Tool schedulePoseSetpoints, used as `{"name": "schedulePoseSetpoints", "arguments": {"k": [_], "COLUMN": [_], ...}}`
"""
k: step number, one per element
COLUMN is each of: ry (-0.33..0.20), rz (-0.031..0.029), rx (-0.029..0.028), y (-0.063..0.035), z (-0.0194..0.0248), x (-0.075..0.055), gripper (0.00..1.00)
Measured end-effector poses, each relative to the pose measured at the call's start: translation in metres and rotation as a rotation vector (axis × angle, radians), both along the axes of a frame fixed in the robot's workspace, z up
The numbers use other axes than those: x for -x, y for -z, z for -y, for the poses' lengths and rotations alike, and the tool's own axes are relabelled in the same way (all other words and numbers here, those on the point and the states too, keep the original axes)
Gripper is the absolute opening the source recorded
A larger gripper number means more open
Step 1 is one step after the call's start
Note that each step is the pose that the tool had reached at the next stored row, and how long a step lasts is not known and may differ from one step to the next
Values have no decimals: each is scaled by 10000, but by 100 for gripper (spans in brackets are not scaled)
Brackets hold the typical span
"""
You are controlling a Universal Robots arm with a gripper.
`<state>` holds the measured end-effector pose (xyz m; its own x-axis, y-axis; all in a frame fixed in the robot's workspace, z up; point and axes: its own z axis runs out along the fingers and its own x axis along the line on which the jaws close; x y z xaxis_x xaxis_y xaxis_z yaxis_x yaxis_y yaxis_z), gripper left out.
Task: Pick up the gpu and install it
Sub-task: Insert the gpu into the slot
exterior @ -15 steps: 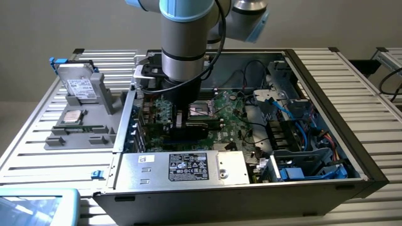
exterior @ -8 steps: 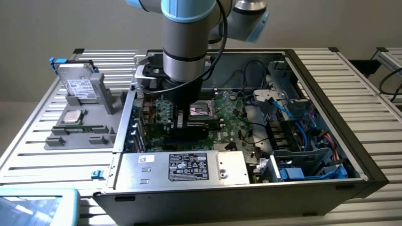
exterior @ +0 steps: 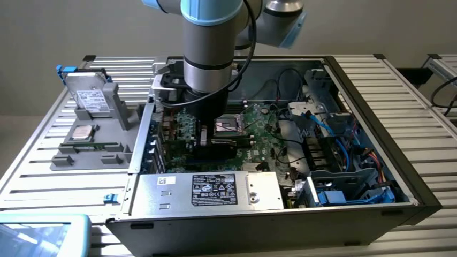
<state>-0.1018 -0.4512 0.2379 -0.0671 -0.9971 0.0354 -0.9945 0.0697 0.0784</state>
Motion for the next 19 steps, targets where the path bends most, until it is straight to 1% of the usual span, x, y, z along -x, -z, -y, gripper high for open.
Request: {"name": "schedulePoseSetpoints", "arguments": {"k": [2, 4, 7, 9, 10, 19], "ry": [-34, -87, -119, -147, -148, -149], "rz": [3, 28, 27, 72, 81, 83], "rx": [1, 12, 10, 24, 24, 22], "y": [-1, 0, 0, 2, 2, 0], "z": [1, 1, 1, 4, 4, 4], "x": [3, 8, 9, 21, 22, 24], "gripper": [28, 28, 28, 28, 28, 28]}}
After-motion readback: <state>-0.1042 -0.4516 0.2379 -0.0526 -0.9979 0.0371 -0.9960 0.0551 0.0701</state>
